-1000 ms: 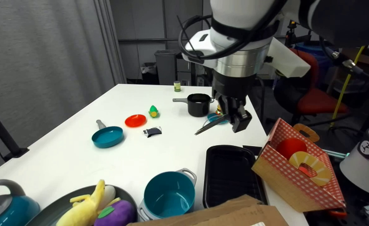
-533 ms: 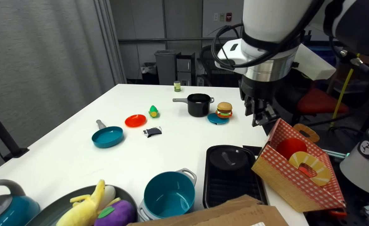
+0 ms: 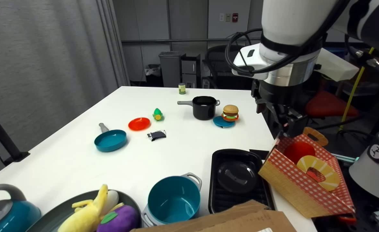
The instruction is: Remove the lid from the blue pot and place it on the black tray
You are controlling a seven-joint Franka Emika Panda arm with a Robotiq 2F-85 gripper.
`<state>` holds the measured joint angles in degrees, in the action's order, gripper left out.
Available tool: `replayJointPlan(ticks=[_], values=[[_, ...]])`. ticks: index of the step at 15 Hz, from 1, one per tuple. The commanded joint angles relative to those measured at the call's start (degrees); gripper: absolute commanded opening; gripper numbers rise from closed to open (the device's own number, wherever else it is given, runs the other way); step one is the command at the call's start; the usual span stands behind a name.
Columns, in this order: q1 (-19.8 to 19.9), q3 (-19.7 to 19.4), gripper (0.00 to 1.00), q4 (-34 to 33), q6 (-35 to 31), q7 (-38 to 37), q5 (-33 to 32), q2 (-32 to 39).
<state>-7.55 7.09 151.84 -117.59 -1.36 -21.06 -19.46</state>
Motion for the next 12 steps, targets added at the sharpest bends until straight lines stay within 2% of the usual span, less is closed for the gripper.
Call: replayJointPlan(ticks=[1, 2, 3, 12], values=[[-2.2, 1.1, 1.00, -0.6, 2.1, 3.2, 5.2, -1.8], [-2.8, 1.5, 1.00, -1.1, 2.3, 3.6, 6.6, -1.7], [-1.1, 1.4, 1.00, -0.5, 0.1, 1.8, 3.8, 0.0], [-2.1, 2.0, 1.00, -1.0, 0.4, 2.2, 5.0, -0.1]])
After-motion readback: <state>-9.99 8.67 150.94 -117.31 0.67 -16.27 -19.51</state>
